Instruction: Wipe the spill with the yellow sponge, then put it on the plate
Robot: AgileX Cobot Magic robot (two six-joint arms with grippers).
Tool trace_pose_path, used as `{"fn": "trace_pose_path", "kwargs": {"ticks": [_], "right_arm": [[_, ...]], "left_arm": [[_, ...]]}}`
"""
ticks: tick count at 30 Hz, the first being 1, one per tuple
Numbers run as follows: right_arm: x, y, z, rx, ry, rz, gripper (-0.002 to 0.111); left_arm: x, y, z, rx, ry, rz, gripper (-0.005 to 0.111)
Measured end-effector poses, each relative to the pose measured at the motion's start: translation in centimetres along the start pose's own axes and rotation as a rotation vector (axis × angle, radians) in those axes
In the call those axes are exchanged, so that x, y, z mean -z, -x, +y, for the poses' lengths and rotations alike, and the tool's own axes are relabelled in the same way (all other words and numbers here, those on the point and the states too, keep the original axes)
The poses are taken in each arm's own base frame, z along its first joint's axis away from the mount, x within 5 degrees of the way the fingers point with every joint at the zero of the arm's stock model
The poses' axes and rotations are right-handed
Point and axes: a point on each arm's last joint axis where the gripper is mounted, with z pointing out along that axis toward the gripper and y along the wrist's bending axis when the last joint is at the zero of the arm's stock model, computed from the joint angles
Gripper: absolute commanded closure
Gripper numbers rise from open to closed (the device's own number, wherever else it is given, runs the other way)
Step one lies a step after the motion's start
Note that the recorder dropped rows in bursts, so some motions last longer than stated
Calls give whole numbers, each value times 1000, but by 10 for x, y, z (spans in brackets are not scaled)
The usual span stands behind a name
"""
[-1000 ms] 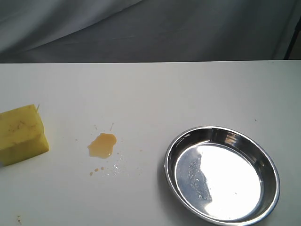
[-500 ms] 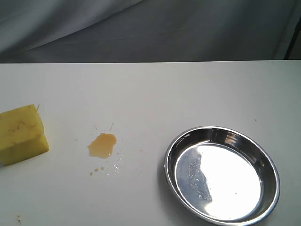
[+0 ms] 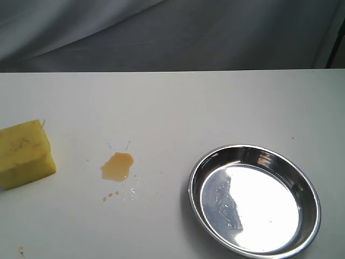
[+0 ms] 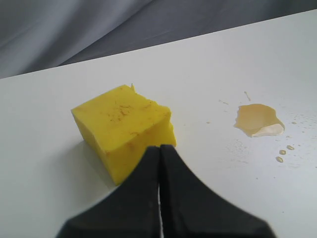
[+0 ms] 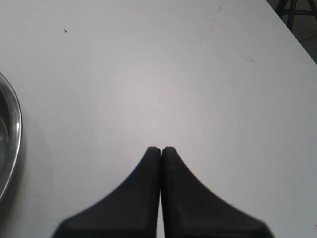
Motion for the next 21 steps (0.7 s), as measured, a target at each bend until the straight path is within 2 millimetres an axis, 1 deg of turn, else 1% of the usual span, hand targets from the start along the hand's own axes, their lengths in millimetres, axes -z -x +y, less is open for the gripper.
{"fn": "trace_pose_path", "kwargs": {"ticks": [14, 19, 21], "right_arm": [[0, 0, 0, 0, 0, 0, 108], [0, 0, 0, 0, 0, 0, 108], [0, 0, 0, 0, 0, 0, 108]], "left_arm": [[0, 0, 0, 0, 0, 0, 107], [0, 1, 3, -103, 37, -8, 107], [0, 4, 3, -120, 37, -37, 107]]}}
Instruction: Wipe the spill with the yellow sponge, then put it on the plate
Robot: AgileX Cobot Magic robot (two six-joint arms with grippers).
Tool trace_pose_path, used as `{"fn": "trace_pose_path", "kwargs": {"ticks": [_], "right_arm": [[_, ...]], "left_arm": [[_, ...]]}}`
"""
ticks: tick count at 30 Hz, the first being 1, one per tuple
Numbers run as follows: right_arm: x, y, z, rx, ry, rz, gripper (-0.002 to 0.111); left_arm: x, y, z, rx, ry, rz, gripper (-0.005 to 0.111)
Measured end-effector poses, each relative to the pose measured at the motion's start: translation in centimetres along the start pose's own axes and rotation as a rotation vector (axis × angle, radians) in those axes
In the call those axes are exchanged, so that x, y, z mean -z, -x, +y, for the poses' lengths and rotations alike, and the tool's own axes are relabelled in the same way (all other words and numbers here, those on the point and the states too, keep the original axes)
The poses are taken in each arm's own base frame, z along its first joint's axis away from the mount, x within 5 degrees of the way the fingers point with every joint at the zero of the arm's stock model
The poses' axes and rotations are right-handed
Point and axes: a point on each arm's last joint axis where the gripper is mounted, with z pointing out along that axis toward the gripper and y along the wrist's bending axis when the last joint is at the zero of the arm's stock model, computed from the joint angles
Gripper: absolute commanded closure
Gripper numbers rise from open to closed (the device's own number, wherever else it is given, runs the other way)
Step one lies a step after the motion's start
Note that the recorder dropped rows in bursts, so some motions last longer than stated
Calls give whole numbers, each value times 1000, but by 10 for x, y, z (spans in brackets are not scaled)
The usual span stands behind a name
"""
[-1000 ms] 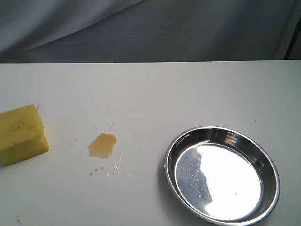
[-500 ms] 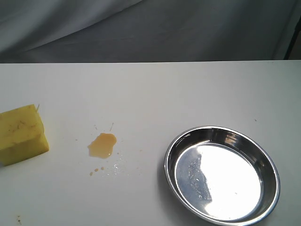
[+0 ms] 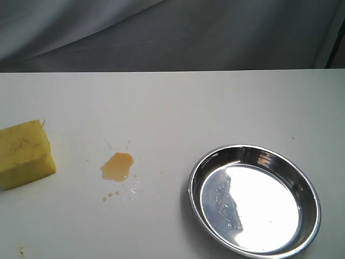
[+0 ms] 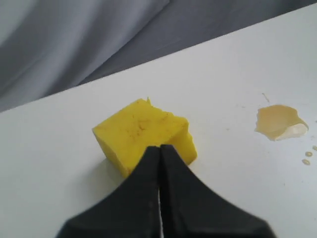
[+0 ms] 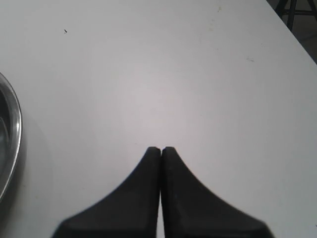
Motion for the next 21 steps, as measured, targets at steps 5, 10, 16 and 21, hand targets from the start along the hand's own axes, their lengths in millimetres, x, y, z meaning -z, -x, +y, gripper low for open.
{"fn": "trace_pose_path", "kwargs": {"ticks": [5, 10, 16, 21], "right_arm": [[0, 0, 0, 0, 0, 0, 108], [0, 0, 0, 0, 0, 0, 108], [0, 0, 0, 0, 0, 0, 108], [0, 0, 0, 0, 0, 0, 108]], "left_arm": [[2, 18, -2, -4, -24, -205, 107], [11, 43, -5, -6, -61, -495, 107], [26, 64, -8, -7, -97, -776, 107], [30, 67, -9, 42, -130, -834, 107]]}}
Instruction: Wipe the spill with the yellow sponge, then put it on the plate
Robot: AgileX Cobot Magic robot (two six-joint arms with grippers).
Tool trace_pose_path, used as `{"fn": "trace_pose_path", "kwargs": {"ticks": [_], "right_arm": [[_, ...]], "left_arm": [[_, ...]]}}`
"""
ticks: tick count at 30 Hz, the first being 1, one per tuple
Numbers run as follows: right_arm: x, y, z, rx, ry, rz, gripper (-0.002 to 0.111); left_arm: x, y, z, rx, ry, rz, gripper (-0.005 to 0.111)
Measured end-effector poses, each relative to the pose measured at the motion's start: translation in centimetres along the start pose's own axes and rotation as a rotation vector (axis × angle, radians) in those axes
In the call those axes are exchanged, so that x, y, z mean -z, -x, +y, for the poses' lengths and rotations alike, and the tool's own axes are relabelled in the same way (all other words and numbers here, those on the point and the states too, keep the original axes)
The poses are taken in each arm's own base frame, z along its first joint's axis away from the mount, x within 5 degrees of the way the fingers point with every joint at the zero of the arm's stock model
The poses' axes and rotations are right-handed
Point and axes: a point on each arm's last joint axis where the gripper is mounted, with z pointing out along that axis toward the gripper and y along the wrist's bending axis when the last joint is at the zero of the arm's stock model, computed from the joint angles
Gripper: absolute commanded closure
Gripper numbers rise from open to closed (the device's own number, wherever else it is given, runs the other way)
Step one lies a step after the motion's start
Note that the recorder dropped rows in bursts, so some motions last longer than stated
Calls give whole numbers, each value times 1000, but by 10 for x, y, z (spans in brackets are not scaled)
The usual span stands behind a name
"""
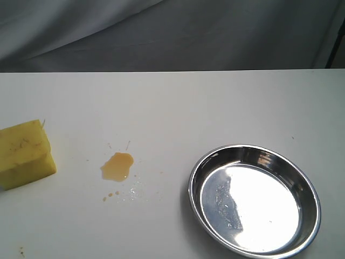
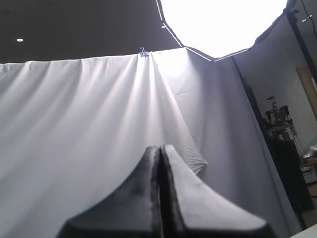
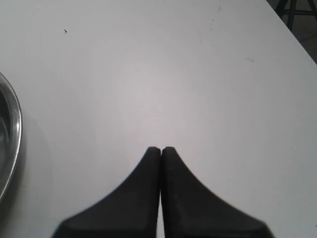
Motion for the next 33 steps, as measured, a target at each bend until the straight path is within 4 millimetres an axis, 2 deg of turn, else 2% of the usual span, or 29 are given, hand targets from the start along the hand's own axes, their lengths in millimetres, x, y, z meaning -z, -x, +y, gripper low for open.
{"fn": "trace_pose_path", "kwargs": {"ticks": [4, 9, 15, 18, 33], "right_arm": [[0, 0, 0, 0, 0, 0, 108], [0, 0, 0, 0, 0, 0, 108], [0, 0, 0, 0, 0, 0, 108], [0, 0, 0, 0, 0, 0, 108], [0, 0, 0, 0, 0, 0, 108]], "left_arm": [[0, 5, -1, 42, -10, -49, 107], [1, 13, 0, 222, -17, -144, 107], [5, 11, 26, 491, 258, -192, 107], [5, 10, 30, 497, 298, -189, 107], [4, 1, 26, 442, 285, -75, 107]]}}
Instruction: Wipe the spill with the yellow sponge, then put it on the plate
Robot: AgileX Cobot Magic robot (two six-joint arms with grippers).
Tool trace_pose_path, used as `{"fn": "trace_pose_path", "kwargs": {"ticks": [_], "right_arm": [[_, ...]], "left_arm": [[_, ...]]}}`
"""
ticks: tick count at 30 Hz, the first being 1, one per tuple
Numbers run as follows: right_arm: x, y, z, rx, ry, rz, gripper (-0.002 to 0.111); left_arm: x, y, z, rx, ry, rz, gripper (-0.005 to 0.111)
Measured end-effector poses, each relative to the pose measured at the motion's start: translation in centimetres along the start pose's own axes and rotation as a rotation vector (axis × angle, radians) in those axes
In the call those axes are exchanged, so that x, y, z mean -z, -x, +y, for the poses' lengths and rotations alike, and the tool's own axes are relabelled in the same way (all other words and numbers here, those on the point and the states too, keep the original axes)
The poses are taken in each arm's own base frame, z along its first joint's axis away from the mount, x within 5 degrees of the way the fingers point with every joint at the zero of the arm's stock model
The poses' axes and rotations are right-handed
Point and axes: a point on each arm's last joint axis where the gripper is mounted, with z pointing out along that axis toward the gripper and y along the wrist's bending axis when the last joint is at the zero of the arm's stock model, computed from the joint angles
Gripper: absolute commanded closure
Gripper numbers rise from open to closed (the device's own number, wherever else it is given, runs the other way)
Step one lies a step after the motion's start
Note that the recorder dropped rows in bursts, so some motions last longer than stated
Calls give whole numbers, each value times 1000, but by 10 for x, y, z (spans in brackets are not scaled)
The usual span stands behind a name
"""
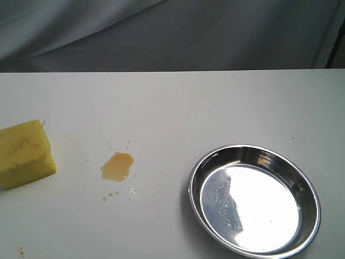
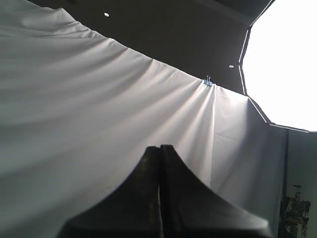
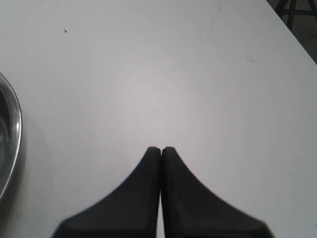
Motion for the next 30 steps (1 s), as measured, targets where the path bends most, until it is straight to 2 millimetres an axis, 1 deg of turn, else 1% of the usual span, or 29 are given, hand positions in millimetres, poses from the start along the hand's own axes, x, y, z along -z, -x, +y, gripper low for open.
{"fn": "trace_pose_path", "kwargs": {"ticks": [7, 10, 13, 16, 19, 21, 24, 30], "right_arm": [[0, 0, 0, 0, 0, 0, 108], [0, 0, 0, 0, 0, 0, 108], [0, 0, 0, 0, 0, 0, 108], [0, 0, 0, 0, 0, 0, 108], [0, 0, 0, 0, 0, 0, 108], [0, 0, 0, 0, 0, 0, 108], [0, 0, 0, 0, 0, 0, 108], [0, 0, 0, 0, 0, 0, 108]], "left_arm": [[0, 0, 0, -20, -1, 4, 107], [-2, 7, -2, -50, -7, -19, 107], [-7, 23, -8, -181, -16, -53, 107], [-11, 31, -12, -343, -29, -18, 107], [-11, 28, -13, -496, -46, 47, 107], [-11, 24, -13, -560, -60, 95, 107], [-10, 19, -13, -570, -67, 144, 107], [-10, 19, -11, -568, -49, 160, 107]]}}
